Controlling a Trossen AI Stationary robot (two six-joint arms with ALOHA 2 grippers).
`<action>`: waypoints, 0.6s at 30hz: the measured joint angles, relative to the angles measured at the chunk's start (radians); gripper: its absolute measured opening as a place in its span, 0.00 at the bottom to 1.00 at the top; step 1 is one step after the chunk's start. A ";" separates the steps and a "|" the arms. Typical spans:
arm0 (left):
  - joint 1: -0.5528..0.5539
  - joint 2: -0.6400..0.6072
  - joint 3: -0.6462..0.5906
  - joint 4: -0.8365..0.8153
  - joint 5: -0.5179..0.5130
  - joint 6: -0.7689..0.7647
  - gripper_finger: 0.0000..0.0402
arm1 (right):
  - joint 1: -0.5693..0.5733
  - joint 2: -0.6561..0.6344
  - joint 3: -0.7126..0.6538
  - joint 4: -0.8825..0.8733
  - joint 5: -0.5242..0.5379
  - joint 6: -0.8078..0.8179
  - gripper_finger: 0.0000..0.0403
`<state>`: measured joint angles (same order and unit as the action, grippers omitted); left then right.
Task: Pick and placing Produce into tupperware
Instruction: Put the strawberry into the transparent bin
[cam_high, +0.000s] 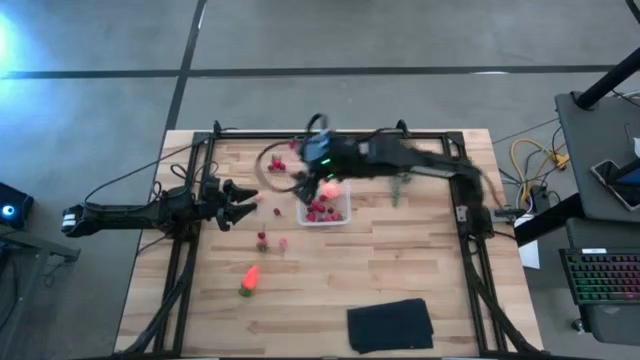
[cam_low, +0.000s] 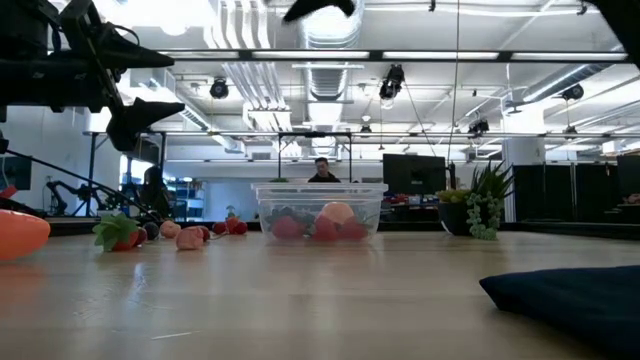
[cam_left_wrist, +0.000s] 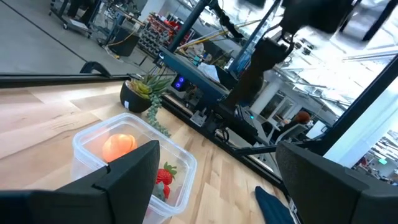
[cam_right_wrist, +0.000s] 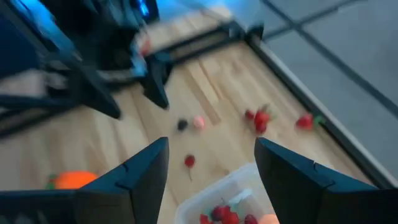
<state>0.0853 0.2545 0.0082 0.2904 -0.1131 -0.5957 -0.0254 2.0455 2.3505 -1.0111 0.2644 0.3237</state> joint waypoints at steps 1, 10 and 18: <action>0.000 0.000 0.000 0.000 0.000 0.000 0.76 | 0.001 -0.032 0.000 -0.003 0.001 -0.001 0.57; 0.000 0.000 0.000 0.000 0.000 0.000 0.76 | 0.080 -0.282 0.000 -0.038 -0.014 0.029 0.58; 0.000 -0.001 0.000 -0.001 0.000 0.000 0.76 | 0.202 -0.340 -0.002 -0.157 0.055 0.170 0.60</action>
<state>0.0853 0.2531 0.0080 0.2895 -0.1127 -0.5956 0.1770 1.7051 2.3486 -1.1680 0.3190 0.4938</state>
